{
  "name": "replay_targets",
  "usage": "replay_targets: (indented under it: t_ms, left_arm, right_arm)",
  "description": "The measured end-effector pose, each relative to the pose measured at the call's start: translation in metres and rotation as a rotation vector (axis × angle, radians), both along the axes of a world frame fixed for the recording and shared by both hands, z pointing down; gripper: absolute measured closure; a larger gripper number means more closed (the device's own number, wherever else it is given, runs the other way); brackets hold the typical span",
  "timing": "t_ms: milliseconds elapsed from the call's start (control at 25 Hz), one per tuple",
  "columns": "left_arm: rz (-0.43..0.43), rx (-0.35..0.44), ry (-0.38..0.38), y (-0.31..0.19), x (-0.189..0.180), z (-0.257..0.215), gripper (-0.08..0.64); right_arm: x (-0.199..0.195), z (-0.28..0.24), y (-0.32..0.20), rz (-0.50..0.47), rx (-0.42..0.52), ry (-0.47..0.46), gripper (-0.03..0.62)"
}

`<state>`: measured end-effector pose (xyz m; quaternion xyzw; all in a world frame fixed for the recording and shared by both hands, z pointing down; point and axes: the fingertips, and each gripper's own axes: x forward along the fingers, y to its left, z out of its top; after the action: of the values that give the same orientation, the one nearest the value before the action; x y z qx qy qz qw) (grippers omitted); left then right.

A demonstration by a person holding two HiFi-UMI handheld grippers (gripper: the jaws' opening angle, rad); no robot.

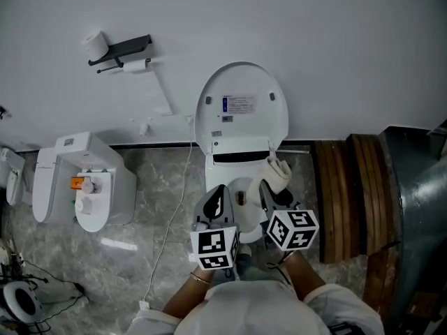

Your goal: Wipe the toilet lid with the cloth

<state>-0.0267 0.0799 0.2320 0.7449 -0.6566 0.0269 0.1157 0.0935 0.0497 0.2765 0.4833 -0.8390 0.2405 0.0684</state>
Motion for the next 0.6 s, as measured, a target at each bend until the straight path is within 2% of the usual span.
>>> replay_targets:
  t_ms: [120, 360, 600]
  left_arm:
    - [0.009, 0.004, 0.004, -0.025, -0.009, 0.007, 0.551]
    - [0.044, 0.041, -0.009, -0.083, -0.026, 0.007, 0.551]
    - [0.054, 0.092, -0.019, -0.15, -0.051, 0.001, 0.552]
  right_arm:
    - [-0.009, 0.002, -0.025, 0.005, 0.012, -0.003, 0.489]
    - [-0.038, -0.002, -0.09, -0.011, 0.065, 0.076, 0.491]
    - [-0.076, -0.003, -0.161, -0.04, 0.091, 0.062, 0.49]
